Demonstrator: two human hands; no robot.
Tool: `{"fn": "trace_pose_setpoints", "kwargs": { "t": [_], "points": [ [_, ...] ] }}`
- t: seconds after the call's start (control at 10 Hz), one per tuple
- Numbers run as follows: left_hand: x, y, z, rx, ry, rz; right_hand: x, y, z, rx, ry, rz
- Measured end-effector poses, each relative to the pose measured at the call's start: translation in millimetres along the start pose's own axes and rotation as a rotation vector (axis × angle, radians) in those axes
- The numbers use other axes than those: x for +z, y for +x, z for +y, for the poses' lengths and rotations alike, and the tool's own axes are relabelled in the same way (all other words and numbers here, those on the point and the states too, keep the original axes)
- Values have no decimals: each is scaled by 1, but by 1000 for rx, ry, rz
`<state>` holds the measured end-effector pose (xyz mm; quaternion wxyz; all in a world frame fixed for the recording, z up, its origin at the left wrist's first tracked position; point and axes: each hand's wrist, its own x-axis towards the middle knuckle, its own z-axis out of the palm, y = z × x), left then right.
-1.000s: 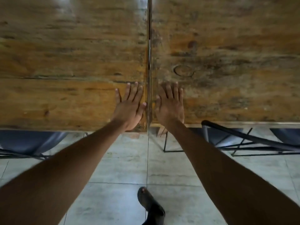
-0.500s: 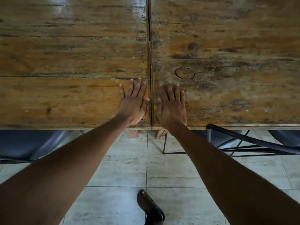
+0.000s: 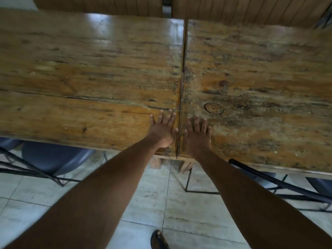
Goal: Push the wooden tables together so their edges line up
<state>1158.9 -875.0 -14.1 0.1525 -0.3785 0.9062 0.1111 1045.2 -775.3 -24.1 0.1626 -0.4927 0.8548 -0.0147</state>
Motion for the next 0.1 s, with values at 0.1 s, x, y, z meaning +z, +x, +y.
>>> {"fn": "trace_pose_setpoints", "kwargs": {
  "t": [0.1],
  "points": [
    [-22, -19, 16, 94, 4, -84, -21, -8, -12, 0, -92, -119]
  ]
}}
